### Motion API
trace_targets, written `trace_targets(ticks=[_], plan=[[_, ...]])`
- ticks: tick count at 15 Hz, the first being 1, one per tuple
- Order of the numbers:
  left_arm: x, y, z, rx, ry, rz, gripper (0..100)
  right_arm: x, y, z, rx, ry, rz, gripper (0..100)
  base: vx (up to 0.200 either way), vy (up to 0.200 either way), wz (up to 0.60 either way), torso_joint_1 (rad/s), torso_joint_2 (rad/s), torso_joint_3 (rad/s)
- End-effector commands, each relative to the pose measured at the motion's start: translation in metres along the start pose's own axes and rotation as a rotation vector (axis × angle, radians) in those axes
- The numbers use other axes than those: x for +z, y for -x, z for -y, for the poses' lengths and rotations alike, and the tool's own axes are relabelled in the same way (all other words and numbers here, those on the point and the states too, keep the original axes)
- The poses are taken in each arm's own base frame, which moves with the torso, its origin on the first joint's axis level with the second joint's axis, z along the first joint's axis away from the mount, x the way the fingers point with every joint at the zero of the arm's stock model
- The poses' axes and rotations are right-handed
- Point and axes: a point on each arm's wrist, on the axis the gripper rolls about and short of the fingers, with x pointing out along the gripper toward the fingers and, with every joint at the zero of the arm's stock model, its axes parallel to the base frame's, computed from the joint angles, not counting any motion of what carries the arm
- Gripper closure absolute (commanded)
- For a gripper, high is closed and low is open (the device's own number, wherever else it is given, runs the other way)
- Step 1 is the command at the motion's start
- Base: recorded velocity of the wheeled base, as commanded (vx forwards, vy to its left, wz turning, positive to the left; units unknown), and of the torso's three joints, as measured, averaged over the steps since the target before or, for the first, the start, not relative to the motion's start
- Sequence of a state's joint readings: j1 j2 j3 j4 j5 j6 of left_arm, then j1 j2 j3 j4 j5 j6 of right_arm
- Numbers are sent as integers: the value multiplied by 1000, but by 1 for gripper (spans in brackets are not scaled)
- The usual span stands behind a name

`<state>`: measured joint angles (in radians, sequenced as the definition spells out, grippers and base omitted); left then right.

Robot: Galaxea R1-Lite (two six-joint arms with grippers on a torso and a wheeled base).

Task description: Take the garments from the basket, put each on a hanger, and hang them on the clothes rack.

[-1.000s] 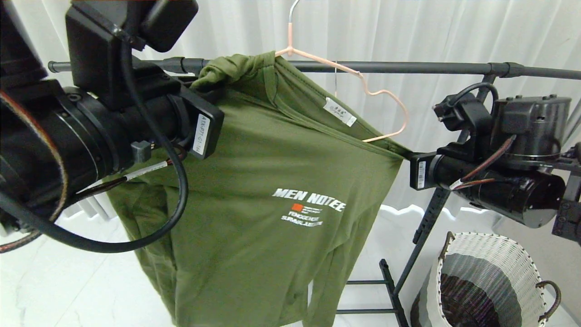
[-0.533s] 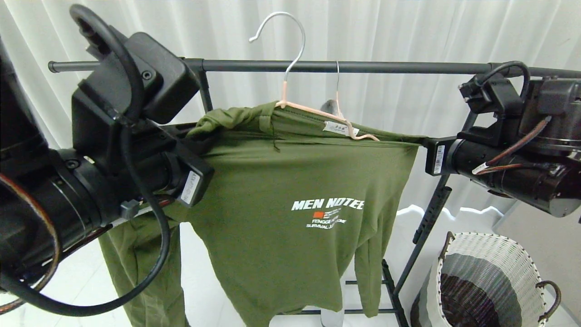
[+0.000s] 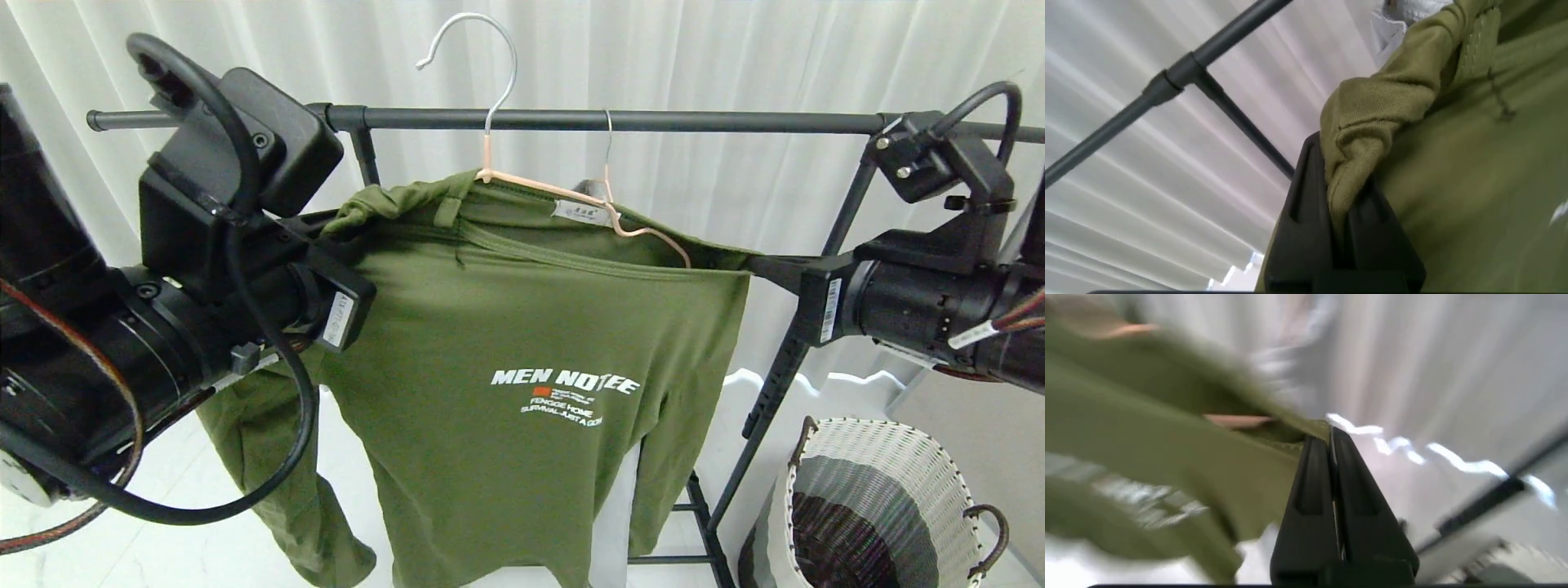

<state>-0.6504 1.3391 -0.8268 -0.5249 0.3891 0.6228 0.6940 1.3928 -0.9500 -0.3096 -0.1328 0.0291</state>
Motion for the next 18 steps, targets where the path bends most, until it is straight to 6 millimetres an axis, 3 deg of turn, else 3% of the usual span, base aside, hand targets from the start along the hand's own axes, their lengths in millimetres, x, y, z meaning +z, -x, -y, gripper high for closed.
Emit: trace_targets(ticks=[1, 2, 3, 8, 11, 15, 18], plan=[[-4, -3, 4, -10, 8, -10, 100, 6, 15, -4, 47, 17, 34, 100, 0, 0, 0, 0, 0, 0], [-4, -2, 4, -7, 39, -6, 100, 9, 20, -9, 96, 27, 48, 100, 0, 0, 0, 0, 0, 0], [-5, -1, 4, -5, 47, -3, 100, 7, 20, -11, 106, 32, 42, 0, 0, 0, 0, 0, 0, 0], [-8, 14, 3, -82, 50, 61, 100, 12, 34, -9, 239, 87, -5, 0, 0, 0, 0, 0, 0, 0], [-9, 18, 3, -140, 51, 104, 100, 21, 29, -12, 352, 146, -43, 0, 0, 0, 0, 0, 0, 0], [-6, 20, 1, -168, 54, 143, 100, 42, -16, -22, 449, 250, -59, 0, 0, 0, 0, 0, 0, 0], [-2, 19, -1, -149, 59, 186, 100, 52, -32, -29, 525, 306, -87, 0, 0, 0, 0, 0, 0, 0]])
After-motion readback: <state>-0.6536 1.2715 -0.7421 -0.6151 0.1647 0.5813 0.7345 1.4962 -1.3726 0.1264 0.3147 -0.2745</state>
